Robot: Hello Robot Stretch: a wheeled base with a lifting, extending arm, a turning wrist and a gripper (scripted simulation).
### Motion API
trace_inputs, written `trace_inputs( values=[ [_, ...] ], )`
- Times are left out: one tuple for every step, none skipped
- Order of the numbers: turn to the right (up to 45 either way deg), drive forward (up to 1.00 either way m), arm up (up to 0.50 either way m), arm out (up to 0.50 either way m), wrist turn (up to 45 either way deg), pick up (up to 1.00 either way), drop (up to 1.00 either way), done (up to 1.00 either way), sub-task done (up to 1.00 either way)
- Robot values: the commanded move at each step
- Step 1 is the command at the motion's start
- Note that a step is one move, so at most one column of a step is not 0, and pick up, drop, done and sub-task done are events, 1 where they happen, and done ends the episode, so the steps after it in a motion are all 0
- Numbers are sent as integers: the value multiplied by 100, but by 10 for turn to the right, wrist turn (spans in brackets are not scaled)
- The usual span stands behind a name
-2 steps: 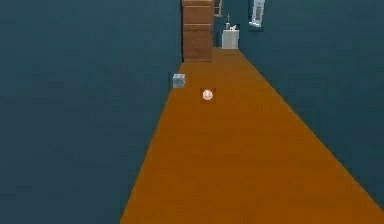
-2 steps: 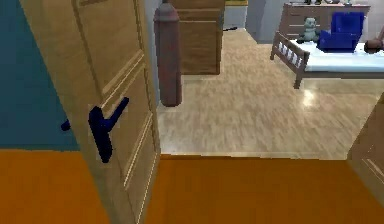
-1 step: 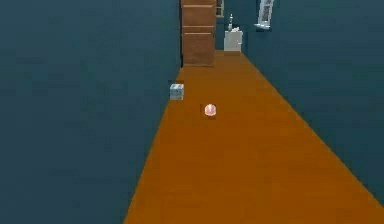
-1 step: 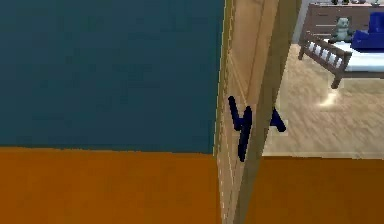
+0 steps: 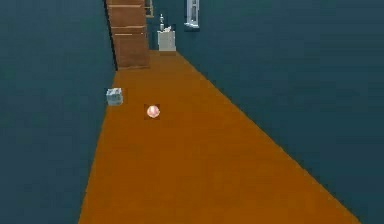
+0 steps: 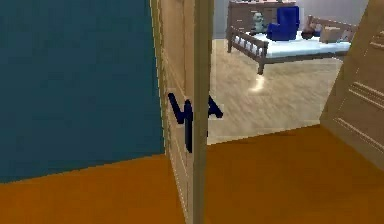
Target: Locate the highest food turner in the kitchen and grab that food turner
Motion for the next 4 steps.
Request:
trace_inputs(
  values=[
    [0, 100, 0, 0, 0, 0, 0, 0, 0],
    [0, 100, 0, 0, 0, 0, 0, 0, 0],
    [0, 55, 0, 0, 0, 0, 0, 0, 0],
    [-60, 0, 0, 0, 0, 0, 0, 0, 0]
  ],
)
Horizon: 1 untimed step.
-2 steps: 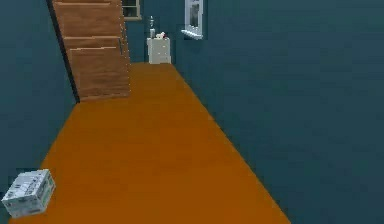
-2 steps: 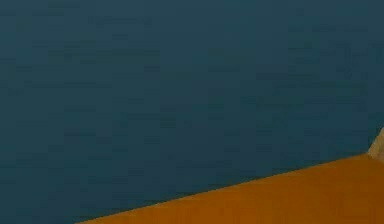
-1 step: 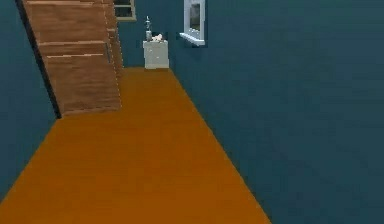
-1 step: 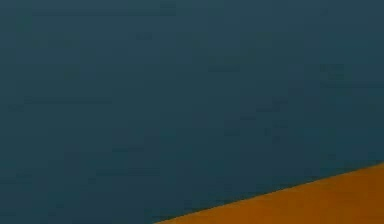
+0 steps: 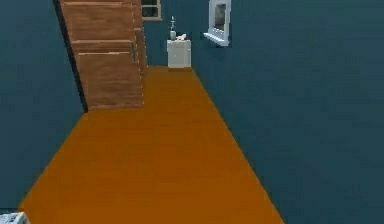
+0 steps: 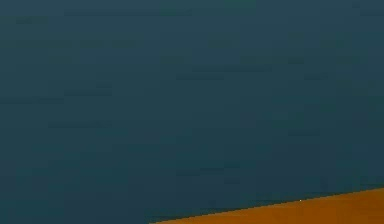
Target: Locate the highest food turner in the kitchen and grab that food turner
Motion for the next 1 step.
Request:
trace_inputs(
  values=[
    [0, 5, 0, 0, 0, 0, 0, 0, 0]
  ],
)
